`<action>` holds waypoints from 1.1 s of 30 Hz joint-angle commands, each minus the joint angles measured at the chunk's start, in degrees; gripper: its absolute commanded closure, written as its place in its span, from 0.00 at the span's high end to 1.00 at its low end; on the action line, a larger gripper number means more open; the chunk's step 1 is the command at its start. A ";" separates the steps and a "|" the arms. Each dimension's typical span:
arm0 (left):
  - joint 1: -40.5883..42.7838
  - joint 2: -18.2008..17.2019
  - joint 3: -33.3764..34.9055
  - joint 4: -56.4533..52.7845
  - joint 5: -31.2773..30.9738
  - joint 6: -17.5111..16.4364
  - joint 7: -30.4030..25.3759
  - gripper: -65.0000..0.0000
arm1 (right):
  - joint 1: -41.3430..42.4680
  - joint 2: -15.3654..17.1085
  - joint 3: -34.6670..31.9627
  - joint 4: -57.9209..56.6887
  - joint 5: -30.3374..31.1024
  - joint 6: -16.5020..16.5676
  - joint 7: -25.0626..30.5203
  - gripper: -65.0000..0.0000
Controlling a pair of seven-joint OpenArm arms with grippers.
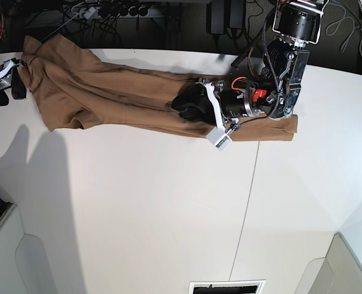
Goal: Layout the t-shirt on the table in an organized manner, then fold the t-shirt properly
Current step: 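Drag the folded edge with the left gripper toward the right gripper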
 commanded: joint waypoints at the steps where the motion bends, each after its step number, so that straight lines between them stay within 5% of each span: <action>1: -0.33 -0.55 -0.13 0.13 4.28 1.52 1.46 0.46 | 0.17 1.25 1.73 1.75 1.33 -0.02 1.27 0.47; 2: -0.33 -0.52 -0.13 0.13 4.37 1.52 1.07 0.46 | 0.15 1.25 2.36 2.49 1.90 -0.02 1.36 0.42; 5: -0.50 -0.52 -0.13 0.13 4.48 1.52 0.00 0.46 | 0.13 1.07 1.75 3.06 2.67 0.00 1.31 0.00; 16: -2.08 -0.50 -0.13 0.13 5.75 1.52 -0.07 0.46 | 0.04 -1.62 -10.49 -7.93 -5.35 0.00 4.66 0.00; 21: -2.43 -0.52 -0.13 0.13 5.75 1.52 -0.15 0.46 | 0.63 -1.66 -11.91 -15.10 -7.13 0.02 9.86 0.00; 27: -3.80 -0.52 -0.13 0.13 5.66 3.17 -0.57 0.46 | 6.25 -1.64 -13.66 -18.93 -7.21 0.00 9.90 0.00; 33: -7.26 -0.57 -0.13 0.46 -6.32 1.52 5.14 0.46 | 13.40 -1.60 -13.66 -23.87 -7.41 0.02 9.88 0.00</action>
